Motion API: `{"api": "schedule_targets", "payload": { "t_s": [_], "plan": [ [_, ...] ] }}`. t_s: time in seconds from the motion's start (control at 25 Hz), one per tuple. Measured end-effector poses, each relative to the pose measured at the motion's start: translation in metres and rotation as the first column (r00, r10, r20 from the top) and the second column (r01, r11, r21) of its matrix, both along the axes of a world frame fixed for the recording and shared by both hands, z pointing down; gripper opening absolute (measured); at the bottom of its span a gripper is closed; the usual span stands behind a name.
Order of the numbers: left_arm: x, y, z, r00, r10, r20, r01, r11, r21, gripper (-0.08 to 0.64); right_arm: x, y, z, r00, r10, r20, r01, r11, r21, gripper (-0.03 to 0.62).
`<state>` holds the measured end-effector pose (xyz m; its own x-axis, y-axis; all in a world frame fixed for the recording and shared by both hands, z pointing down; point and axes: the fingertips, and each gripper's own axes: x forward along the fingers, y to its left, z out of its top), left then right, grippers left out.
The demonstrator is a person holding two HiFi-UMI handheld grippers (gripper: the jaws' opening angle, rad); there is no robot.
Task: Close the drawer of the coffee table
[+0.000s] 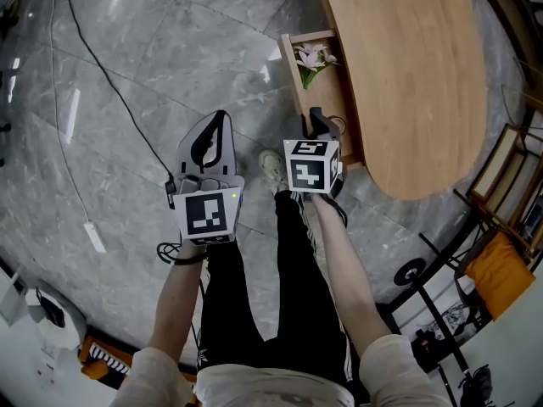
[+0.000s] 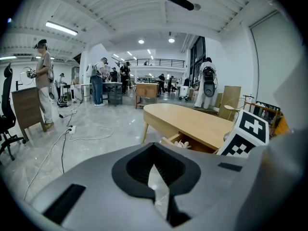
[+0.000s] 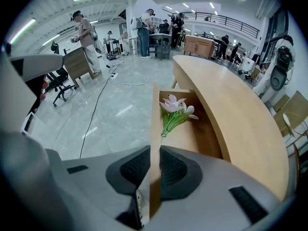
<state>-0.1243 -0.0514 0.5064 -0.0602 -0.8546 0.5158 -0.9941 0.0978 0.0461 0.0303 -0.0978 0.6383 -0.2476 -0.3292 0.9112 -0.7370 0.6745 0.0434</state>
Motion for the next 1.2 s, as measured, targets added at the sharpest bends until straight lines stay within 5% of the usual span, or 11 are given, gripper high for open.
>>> {"api": "schedule_targets", "payload": {
  "t_s": [0.88,1.08,1.2],
  "plan": [
    [0.027,-0.005,0.004,0.998,0.07,-0.009,-0.07,0.997,-0.015,0.009,0.035,-0.036,0.004,0.998,0.056,-0.043,-0.052,0.994,0.095,0.069],
    [0.034,0.005,0.002,0.991,0.131,-0.002,-0.131,0.991,-0.029,0.009,0.04,-0.029,-0.011,0.973,0.228,0.021,-0.229,0.962,0.151,0.065],
    [0.034,0.007,-0.001,0.983,0.182,0.002,-0.181,0.983,-0.03,0.009,0.037,-0.013,-0.025,0.908,0.4,0.126,-0.417,0.891,0.178,0.057]
  ]
}}
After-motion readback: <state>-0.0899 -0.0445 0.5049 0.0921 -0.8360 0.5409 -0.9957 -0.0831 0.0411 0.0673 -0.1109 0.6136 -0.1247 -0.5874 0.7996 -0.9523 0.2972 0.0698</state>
